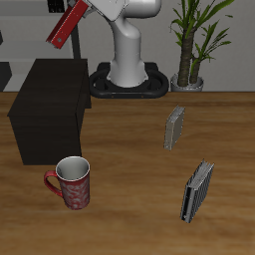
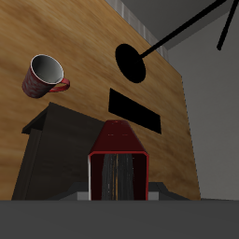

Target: Place the red book flat on top of the shelf

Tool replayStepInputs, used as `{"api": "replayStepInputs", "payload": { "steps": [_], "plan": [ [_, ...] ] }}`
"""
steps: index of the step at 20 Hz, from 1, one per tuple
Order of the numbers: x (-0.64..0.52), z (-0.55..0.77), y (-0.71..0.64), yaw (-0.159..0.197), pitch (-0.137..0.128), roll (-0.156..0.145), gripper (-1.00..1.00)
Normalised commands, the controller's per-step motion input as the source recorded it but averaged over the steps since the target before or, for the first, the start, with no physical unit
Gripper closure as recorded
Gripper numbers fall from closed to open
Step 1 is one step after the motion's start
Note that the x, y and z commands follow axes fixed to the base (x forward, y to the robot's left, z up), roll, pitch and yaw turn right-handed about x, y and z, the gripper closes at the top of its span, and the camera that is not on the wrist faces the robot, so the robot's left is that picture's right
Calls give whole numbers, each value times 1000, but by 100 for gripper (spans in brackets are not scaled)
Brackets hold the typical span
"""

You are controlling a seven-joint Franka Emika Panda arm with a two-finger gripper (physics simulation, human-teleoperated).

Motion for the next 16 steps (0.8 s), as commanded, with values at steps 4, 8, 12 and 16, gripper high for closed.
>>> {"api": "replayStepInputs", "payload": {
  "steps": [4,8,12,16],
  "plan": [
    [147,-199,-287,13,35,-77,100],
    [68,-143,-152,-5,23,-45,100],
    [36,-138,-207,-13,21,-68,100],
    [1,-76,-178,1,11,-61,100]
  ]
}}
